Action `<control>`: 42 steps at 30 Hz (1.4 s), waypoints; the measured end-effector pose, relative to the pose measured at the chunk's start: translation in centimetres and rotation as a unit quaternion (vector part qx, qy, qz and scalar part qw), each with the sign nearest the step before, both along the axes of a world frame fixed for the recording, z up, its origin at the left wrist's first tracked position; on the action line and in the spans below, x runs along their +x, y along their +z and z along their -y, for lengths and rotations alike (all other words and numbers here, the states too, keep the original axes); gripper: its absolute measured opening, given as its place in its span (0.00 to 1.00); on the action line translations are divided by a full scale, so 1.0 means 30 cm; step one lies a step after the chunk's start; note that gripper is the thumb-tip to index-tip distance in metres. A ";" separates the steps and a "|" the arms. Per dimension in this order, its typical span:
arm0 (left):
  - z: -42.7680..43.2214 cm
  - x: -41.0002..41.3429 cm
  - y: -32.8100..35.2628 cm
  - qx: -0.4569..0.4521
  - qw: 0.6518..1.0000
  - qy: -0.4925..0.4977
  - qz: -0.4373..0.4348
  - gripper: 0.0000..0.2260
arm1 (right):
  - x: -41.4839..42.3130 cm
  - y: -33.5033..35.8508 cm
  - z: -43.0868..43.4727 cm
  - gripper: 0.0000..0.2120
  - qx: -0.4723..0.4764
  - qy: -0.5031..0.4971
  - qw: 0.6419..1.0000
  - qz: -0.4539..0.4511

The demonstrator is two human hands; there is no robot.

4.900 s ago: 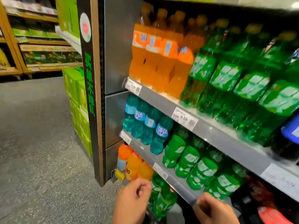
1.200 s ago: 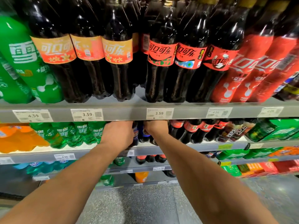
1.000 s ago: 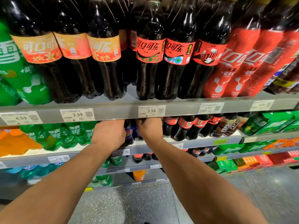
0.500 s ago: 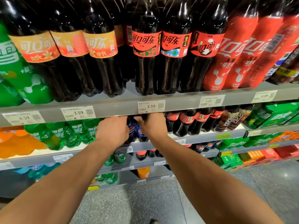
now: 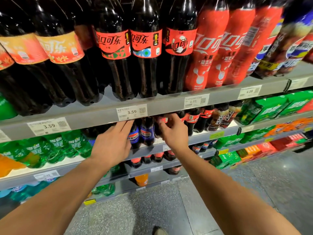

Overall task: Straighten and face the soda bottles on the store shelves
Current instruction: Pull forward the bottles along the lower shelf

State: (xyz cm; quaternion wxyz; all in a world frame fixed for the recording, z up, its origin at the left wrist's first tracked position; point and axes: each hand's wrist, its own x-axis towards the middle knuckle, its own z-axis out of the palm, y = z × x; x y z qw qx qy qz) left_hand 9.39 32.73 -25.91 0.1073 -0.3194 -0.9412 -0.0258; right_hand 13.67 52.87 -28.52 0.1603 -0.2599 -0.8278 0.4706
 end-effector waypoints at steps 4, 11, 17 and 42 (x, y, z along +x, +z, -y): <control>-0.092 -0.011 0.013 -0.004 0.995 0.057 0.079 0.26 | -0.063 0.044 -0.038 0.14 0.045 0.082 0.995 0.036; -0.167 -0.041 0.042 -0.014 0.989 0.098 0.113 0.18 | -0.168 0.088 0.004 0.27 0.200 0.202 0.957 0.057; -0.192 -0.024 0.042 0.001 0.987 0.107 0.121 0.16 | -0.187 0.091 -0.022 0.15 0.214 0.264 0.938 0.062; -0.212 -0.015 0.068 -0.083 0.991 0.077 0.064 0.24 | -0.133 0.120 -0.136 0.12 0.267 0.192 0.940 0.087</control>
